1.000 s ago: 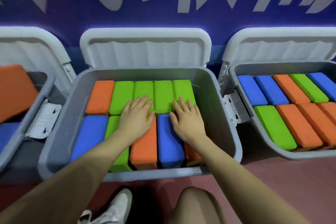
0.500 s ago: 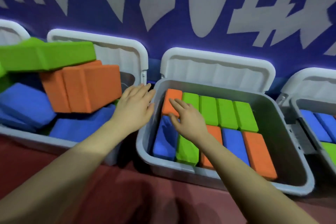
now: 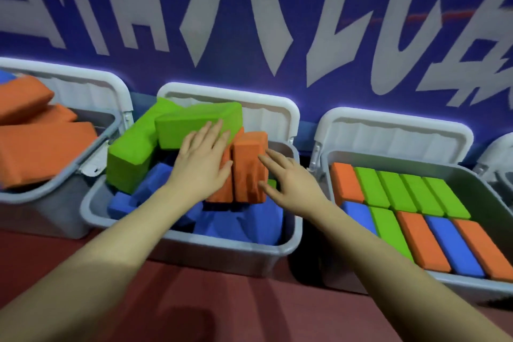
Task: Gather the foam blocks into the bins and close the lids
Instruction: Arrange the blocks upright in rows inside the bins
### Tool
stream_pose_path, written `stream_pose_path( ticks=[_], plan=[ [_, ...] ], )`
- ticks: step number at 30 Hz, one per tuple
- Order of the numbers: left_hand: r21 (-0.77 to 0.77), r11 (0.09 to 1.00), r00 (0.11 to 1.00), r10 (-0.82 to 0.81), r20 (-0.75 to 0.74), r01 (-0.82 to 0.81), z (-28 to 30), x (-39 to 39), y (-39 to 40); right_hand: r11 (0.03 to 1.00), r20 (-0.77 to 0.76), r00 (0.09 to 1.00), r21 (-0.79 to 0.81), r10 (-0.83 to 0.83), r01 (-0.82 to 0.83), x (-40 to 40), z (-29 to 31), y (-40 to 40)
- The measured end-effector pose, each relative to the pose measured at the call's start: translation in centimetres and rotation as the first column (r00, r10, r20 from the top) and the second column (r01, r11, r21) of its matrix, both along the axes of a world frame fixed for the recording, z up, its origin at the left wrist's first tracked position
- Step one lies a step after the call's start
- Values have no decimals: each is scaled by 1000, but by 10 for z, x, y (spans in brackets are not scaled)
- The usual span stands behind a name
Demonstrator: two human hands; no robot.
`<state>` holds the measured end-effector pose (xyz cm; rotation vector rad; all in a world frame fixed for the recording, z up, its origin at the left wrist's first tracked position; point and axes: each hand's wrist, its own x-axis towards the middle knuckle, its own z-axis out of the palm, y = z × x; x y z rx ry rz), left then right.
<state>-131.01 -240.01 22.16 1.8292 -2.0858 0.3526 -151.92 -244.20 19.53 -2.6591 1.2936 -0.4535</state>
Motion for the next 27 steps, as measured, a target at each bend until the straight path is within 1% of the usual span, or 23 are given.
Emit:
stream_pose_path(
  ticks=[2,5,8,10,13,16,18,20,22,24,25,27],
  plan=[
    [20,1000,1000,8,-17,-8,7,23,-4,999,-38,998,3,-39,39,26,11,-3],
    [86,995,998,47,33,-50,9,53,-16,993,-88,990,13,-113,114,50,19,-10],
    [174,980,995,91,37,-96,11,72,-26,973,-204,960,83,-193,213,59,16,-22],
    [229,969,996,84,38,-91,10,78,-34,964,-265,939,92,-219,251,61,10,-26],
    [193,981,997,16,75,-30,10,76,-42,959,-265,926,16,-268,282,60,-1,-24],
    [120,989,987,-105,125,90,8,62,-44,955,-265,918,-106,-296,277,50,-10,-22],
    [-3,987,976,-157,150,160,-2,49,-44,939,-195,930,-212,-312,271,42,-19,-21],
    [-88,978,972,-175,154,190,-16,35,-45,925,-94,940,-234,-329,300,34,-26,-22],
    [-99,977,967,-166,193,187,-27,19,-43,922,-40,938,-200,-346,331,28,-32,-23],
    [-83,980,967,-163,194,182,-37,3,-40,919,35,936,-180,-351,352,21,-32,-24],
    [-48,981,966,-176,188,188,-42,-4,-39,922,101,933,-151,-344,356,16,-32,-26],
    [38,973,959,-231,165,228,-60,-16,-41,936,263,908,-44,-325,348,4,-32,-28]
  ],
)
